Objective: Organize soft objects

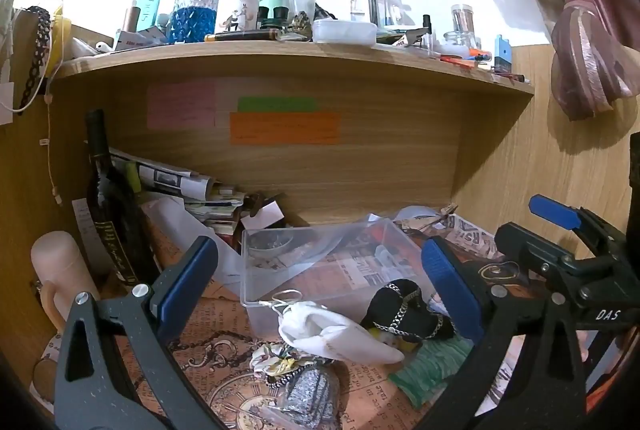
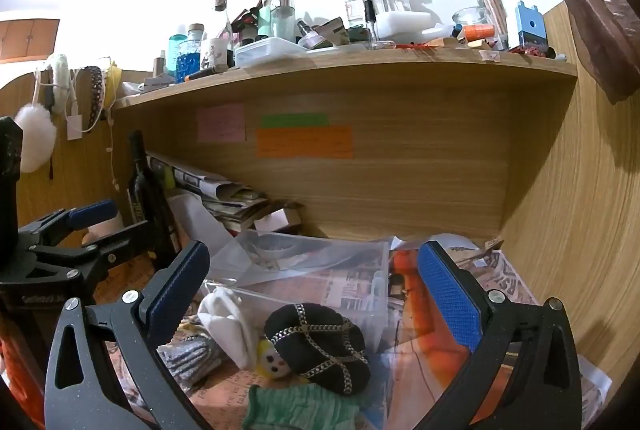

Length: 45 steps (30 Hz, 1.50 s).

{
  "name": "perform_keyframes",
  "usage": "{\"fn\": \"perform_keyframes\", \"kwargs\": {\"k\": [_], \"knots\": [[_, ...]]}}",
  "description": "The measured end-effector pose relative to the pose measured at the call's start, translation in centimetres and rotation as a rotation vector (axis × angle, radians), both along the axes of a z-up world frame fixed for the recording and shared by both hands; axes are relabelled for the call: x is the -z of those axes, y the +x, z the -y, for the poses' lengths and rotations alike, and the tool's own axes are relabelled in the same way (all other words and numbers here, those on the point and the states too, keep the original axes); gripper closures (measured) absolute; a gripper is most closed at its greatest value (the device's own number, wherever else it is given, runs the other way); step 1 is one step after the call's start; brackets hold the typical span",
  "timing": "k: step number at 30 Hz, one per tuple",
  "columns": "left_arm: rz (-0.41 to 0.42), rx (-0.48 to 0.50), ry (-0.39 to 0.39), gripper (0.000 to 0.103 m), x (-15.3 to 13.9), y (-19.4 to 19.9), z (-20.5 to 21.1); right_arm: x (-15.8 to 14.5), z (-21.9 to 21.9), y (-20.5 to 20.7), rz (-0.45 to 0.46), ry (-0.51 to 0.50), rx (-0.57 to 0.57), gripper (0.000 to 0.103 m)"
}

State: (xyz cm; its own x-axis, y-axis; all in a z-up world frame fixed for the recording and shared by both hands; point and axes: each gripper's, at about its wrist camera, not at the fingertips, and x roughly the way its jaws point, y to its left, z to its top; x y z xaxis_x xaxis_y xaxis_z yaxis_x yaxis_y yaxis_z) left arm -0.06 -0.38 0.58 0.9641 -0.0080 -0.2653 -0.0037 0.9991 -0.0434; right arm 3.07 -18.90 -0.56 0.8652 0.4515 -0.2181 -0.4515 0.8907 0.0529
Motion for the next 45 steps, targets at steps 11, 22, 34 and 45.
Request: {"fn": "perform_keyframes", "kwargs": {"k": [11, 22, 34, 45], "knots": [[0.009, 0.006, 0.006, 0.0, 0.23, -0.16, -0.08, 0.07, -0.09, -0.08, -0.003, 0.002, 0.0, 0.0], [0.01, 0.008, 0.01, 0.0, 0.3, -0.2, 0.27, 0.12, -0.15, -0.23, -0.003, 0.001, 0.0, 0.0], [0.011, 0.007, 0.009, 0.0, 0.34, -0.26, 0.38, 0.14, -0.13, -0.16, -0.006, 0.003, -0.001, 0.0], [0.01, 0.006, 0.009, 0.0, 0.25, -0.18, 0.7, 0.15, -0.32, -0.25, -0.005, 0.002, -0.001, 0.0]]}}
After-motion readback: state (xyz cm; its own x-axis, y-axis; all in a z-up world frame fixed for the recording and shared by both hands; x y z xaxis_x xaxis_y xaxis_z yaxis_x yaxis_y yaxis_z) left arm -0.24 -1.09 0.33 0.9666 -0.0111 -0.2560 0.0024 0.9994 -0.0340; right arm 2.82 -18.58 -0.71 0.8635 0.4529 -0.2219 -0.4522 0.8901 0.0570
